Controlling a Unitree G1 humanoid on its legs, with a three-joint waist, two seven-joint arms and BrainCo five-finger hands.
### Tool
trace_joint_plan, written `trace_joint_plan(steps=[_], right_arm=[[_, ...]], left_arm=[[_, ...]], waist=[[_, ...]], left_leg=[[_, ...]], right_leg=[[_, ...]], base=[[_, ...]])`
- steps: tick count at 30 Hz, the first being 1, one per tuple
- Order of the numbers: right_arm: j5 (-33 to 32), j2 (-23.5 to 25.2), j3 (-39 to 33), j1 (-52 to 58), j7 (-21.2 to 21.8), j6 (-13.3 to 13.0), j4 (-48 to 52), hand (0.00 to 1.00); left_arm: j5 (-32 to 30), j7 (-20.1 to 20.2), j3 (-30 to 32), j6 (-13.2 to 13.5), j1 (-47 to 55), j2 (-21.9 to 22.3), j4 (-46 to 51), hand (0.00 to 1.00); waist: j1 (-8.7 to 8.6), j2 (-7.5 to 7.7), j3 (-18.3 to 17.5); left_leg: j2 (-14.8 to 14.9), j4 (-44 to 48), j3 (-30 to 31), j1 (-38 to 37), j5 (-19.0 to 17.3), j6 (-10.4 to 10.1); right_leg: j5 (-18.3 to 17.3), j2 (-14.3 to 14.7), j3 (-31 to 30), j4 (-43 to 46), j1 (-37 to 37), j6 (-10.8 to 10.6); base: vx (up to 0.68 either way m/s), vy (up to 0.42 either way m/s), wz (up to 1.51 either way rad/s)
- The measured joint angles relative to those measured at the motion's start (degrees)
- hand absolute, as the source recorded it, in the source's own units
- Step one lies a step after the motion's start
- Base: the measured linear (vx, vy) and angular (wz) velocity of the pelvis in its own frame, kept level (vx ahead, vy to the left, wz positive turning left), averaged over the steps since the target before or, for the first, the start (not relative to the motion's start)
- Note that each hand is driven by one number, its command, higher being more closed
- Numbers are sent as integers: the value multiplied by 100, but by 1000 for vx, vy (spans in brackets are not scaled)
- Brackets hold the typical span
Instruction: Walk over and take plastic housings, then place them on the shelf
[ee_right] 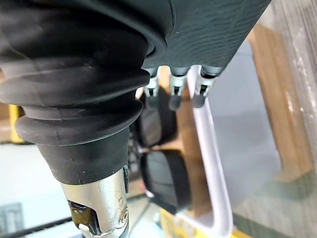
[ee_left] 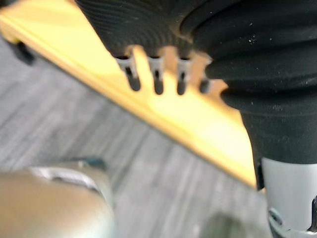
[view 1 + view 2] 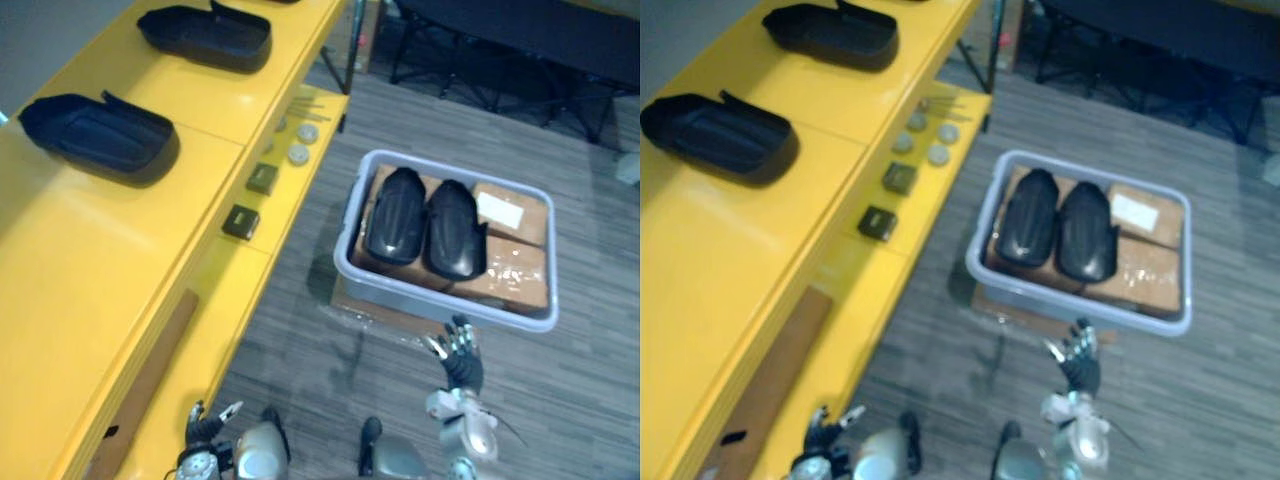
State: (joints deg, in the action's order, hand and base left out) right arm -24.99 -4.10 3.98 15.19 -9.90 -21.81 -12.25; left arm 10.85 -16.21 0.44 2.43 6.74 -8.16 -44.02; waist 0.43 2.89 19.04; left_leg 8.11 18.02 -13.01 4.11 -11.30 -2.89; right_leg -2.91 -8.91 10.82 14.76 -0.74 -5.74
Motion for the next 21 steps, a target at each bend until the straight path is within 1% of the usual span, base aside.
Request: trace_joint_plan(steps=[1, 2, 3, 4, 5, 6, 7, 8, 9, 10, 11, 12, 13, 14, 15, 16, 18, 19, 20, 21], right_arm=[[0, 0, 19, 0, 1, -1, 0, 0], [0, 12, 62, -5, 10, -3, 1, 0], [1, 53, 135, -2, 29, -6, 9, 0], [12, 75, 168, 19, 48, -6, 8, 0], [60, 147, 195, 42, 97, -7, 8, 0], [113, 190, 241, 113, 105, -15, 7, 0], [118, 190, 303, 120, 105, -15, 7, 0], [133, 198, 421, 119, 105, -20, 5, 0], [139, 211, 473, 124, 106, -20, 4, 0], [144, 226, 617, 122, 108, -19, 4, 0], [146, 253, 732, 124, 112, 21, 4, 0], [146, 251, 765, 117, 112, 41, -10, 0], [126, 141, 750, -25, 104, 112, -73, 0], [121, 54, 743, -95, 100, 140, -110, 0], [128, -87, 689, -141, 73, 187, -167, 0], [175, -217, 589, -73, -13, 246, -214, 0], [216, -381, 377, 103, -46, 312, -210, 0], [100, -416, 285, 155, -29, 312, -207, 0], [52, -432, 135, 161, -20, 311, -206, 0], [54, -433, 62, 157, -21, 298, -186, 0]], left_arm=[[4, 0, -20, -4, 0, 0, 0, 0], [17, -7, -22, -8, 5, -2, -5, 0], [35, -31, 10, -14, 36, 12, -19, 0], [35, -47, 25, -15, 53, -4, -55, 0], [34, -64, 80, -18, 107, -76, -171, 0], [41, -95, 119, -45, 176, -152, -283, 0], [52, -111, 137, -51, 239, -190, -330, 0], [62, -117, 178, -67, 346, -242, -466, 0], [82, -123, 201, -90, 413, -263, -493, 0], [293, -147, 328, -135, 555, -268, -520, 0], [556, -206, 431, -146, 651, -270, -617, 0], [665, -244, 494, -146, 661, -255, -691, 0], [850, -383, 597, -144, 652, -86, -804, 0], [926, -391, 602, -144, 634, 60, -872, 0], [978, -420, 660, -135, 634, 307, -942, 0], [921, -403, 721, -127, 659, 409, -1062, 0], [766, -323, 657, -87, 716, 493, -1151, 0], [707, -296, 590, 9, 755, 510, -1145, 0], [725, -216, 523, 138, 777, 508, -1124, 0], [729, -124, 488, 230, 752, 469, -1114, 0]], waist=[[-12, -1, 0], [-12, -42, 4], [-6, -90, 25], [7, -78, 17], [35, -64, -18], [33, -48, -39], [39, -34, -57], [35, 13, -100], [41, 55, -131], [52, 166, -209], [70, 329, -311], [68, 391, -353], [117, 293, -400], [121, 123, -376], [73, -110, -355], [17, -262, -354], [-4, -425, -355], [-10, -452, -356], [-32, -477, -345], [-82, -463, -337]], left_leg=[[31, -12, 2, 4, -4, 6], [147, -86, 10, 1, -4, 10], [275, -143, 7, 4, 4, 7], [304, -137, 25, -3, 8, -2], [383, -138, 95, -11, 28, -40], [487, -160, 182, -13, 64, -124], [551, -169, 225, -4, 71, -167], [638, -183, 308, 33, 131, -305], [674, -191, 329, 57, 171, -376], [719, -196, 372, 113, 241, -536], [712, -214, 411, 165, 316, -693], [690, -212, 448, 199, 355, -780], [876, -296, 493, 209, 478, -969], [998, -361, 537, 206, 538, -991], [1111, -494, 650, 211, 695, -921], [1120, -659, 674, 198, 975, -765], [1106, -688, 452, 187, 1282, -554], [1073, -663, 224, 192, 1324, -499], [968, -539, -24, 257, 1261, -455], [805, -569, 11, 341, 1198, -467]], right_leg=[[48, 8, -29, 122, -87, -14], [168, 74, -129, 432, -318, 21], [-33, 25, -181, 916, -585, 397], [-120, -68, -186, 1118, -660, 482], [-197, -295, -198, 1356, -752, 492], [-195, -453, -229, 1356, -737, 489], [-189, -496, -285, 1323, -740, 479], [-145, -533, -356, 1169, -731, 411], [-91, -564, -349, 1089, -729, 327], [68, -592, -288, 867, -711, 79], [306, -586, -182, 557, -627, -217], [148, -603, -2, 442, -580, -359], [-260, -404, 215, 76, -344, -468], [-313, -282, 288, -9, -305, -418], [-307, -148, 367, 13, -295, -379], [-369, -125, 503, 108, -287, -278], [-408, -153, 660, 70, -132, -217], [-453, -201, 726, -18, -105, -182], [-490, -287, 794, -58, -119, -213], [-476, -341, 796, -113, -164, -259]], base=[[-149, 80, -24], [-131, 39, -19], [-105, 27, -16], [-109, 9, -4], [-76, -55, 17], [-87, -91, 20], [-57, -194, 22], [-41, -200, 13], [-40, -313, 15], [-10, -399, 14], [6, -448, 18], [46, -575, 8], [36, -455, 1], [0, -454, 1], [-39, -220, 28], [-53, -233, 43], [-51, -175, 44], [-140, -82, 35], [-169, 23, 36], [-164, 64, 28]])
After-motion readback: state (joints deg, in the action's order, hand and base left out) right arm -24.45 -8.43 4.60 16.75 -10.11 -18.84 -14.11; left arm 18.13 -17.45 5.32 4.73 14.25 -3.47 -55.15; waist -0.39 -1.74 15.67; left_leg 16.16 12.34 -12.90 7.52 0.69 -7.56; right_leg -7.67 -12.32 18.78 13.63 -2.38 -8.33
